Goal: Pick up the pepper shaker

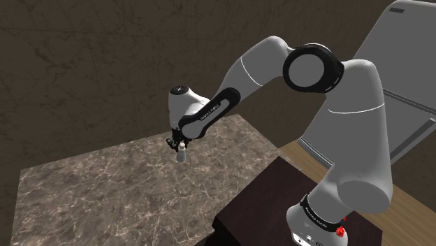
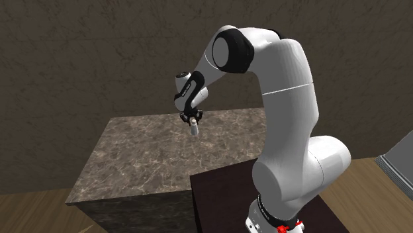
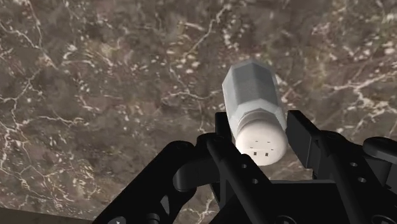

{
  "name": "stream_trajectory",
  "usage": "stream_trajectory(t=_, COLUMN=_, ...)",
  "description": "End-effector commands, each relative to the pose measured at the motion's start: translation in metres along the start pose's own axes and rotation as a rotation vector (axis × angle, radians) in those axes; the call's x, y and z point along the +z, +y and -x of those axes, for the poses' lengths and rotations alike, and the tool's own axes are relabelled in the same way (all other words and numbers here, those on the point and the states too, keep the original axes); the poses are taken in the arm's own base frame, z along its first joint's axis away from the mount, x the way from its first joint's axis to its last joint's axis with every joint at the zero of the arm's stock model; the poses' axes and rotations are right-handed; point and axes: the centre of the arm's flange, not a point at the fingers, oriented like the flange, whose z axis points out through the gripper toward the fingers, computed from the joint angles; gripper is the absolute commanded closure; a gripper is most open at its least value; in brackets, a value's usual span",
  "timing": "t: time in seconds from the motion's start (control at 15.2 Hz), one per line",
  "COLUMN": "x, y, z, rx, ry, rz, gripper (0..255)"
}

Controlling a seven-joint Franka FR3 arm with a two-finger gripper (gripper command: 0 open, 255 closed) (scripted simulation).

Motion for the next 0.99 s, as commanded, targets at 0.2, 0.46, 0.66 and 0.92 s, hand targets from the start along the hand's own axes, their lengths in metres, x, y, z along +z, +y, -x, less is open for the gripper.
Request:
stream_trajectory(t=0.2, x=-0.009, y=0.002, z=0.0, rx=0.0, ry=-0.001, rz=0.001, gripper=255)
stream_trajectory(t=0.46, x=-0.03, y=0.004, z=-0.001, rx=0.0, ry=-0.001, rz=0.001, gripper=255)
stream_trajectory(t=0.66, x=-0.046, y=0.006, z=-0.002, rx=0.0, ry=-0.001, rz=0.001, gripper=255)
stream_trajectory(t=0.92, x=-0.067, y=0.009, z=-0.003, rx=0.0, ry=-0.001, rz=0.001, gripper=255)
